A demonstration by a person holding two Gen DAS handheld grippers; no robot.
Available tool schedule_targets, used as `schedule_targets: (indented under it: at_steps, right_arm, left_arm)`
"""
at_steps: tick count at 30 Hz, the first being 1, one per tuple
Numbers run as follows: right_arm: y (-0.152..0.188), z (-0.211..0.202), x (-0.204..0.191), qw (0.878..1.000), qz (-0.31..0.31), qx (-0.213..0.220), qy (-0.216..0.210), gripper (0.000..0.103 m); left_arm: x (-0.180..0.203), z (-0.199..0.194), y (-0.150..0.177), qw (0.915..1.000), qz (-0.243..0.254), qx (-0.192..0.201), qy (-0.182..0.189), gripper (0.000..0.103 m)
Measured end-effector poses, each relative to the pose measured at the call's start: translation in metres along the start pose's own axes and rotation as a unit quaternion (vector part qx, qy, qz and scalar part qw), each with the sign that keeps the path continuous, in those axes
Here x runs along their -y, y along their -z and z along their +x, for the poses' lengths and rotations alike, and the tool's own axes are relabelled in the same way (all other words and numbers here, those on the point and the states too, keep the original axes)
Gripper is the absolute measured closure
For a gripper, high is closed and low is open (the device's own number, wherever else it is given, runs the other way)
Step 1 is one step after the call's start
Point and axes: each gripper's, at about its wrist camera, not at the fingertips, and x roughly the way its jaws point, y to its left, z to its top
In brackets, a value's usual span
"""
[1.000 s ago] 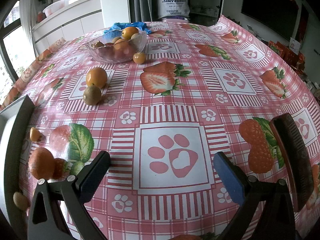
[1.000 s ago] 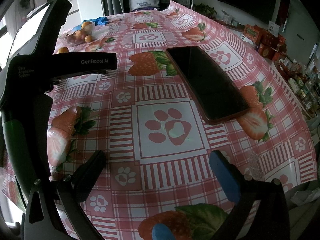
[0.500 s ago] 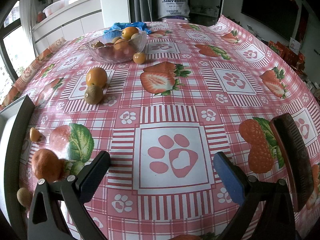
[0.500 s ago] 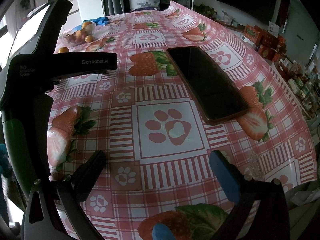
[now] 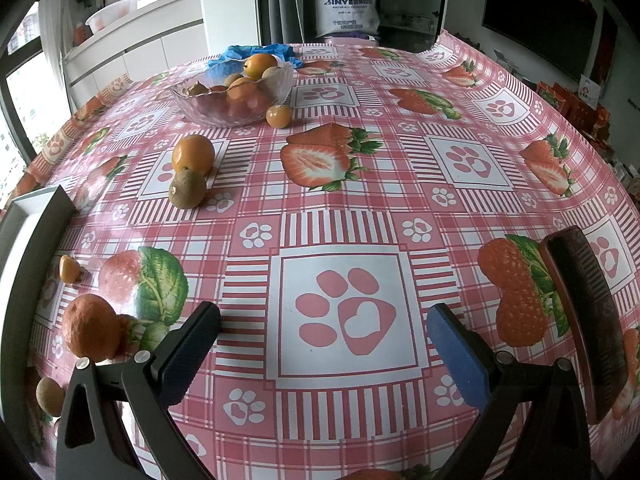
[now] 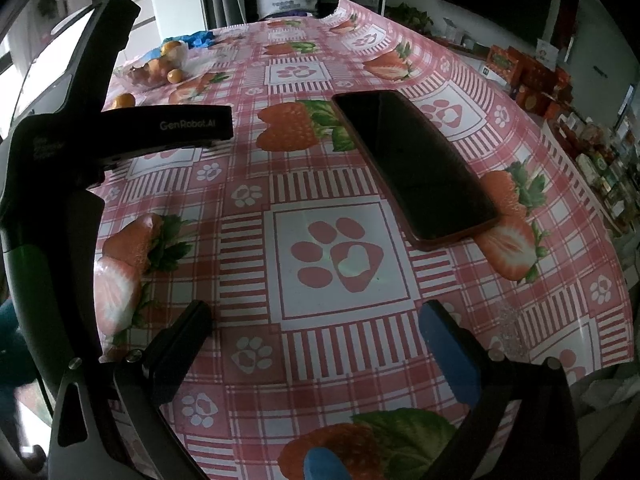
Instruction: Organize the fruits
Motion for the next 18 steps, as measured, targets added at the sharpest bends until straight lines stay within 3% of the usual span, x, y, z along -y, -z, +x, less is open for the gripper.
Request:
schedule_targets:
  at_steps: [13, 18]
  right_arm:
    - [0.006, -0.004, 0.0, 1.0, 0.005, 0.027, 0.003, 0.0]
    - [0.003, -0.003, 0.001, 1.0, 0.008, 0.018, 0.006, 0.0]
  left_arm:
    - [0.0, 0.0, 0.0, 1.0, 0.0, 0.0, 0.0, 0.0]
    - [-0.003, -0.011, 0.001, 0.9994, 0.021, -0.026, -0.013, 0.0]
